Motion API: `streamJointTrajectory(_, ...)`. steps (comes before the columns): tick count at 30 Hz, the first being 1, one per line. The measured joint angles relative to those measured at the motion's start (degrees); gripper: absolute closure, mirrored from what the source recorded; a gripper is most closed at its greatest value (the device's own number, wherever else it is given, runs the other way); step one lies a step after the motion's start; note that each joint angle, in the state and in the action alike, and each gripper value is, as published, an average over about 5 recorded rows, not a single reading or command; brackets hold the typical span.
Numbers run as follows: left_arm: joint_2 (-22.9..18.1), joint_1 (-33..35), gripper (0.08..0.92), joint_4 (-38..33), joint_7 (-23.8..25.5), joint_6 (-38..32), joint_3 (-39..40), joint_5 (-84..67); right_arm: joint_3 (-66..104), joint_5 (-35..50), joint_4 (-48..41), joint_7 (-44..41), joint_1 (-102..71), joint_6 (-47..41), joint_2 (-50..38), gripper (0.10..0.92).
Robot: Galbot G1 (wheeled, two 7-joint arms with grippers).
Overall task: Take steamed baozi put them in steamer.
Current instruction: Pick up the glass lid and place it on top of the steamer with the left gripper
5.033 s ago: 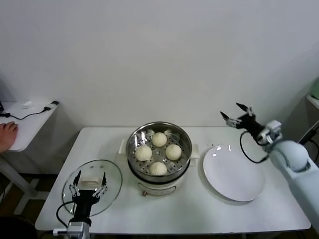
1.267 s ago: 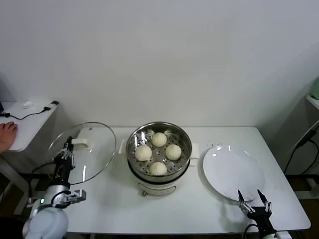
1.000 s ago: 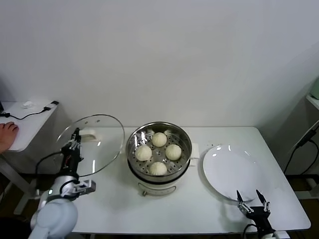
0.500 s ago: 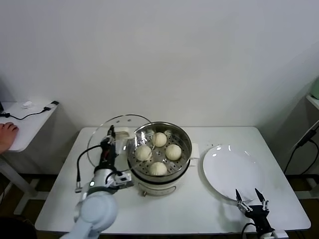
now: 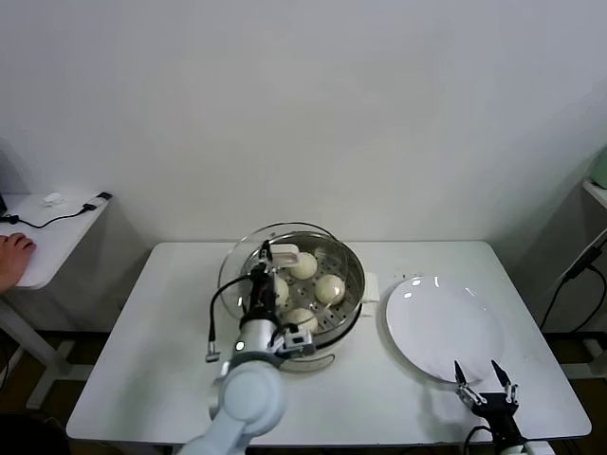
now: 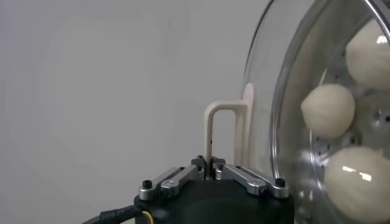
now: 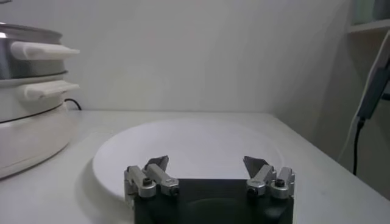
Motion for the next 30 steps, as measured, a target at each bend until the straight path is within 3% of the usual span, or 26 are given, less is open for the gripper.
streamJointTrajectory(17, -7.91, -1.51, 0.858, 6.97, 0.05, 1.06, 3.00, 5.71, 0.38, 0.36, -0.22, 0.09, -0.15, 0.49, -0.07, 0.203)
streamJointTrajectory(30, -8.97, -0.91, 0.858, 10.85, -2.28, 0.45, 2.24, 7.47, 0.43, 0.42, -0.28, 0.22, -0.17, 1.37, 0.00, 0.203)
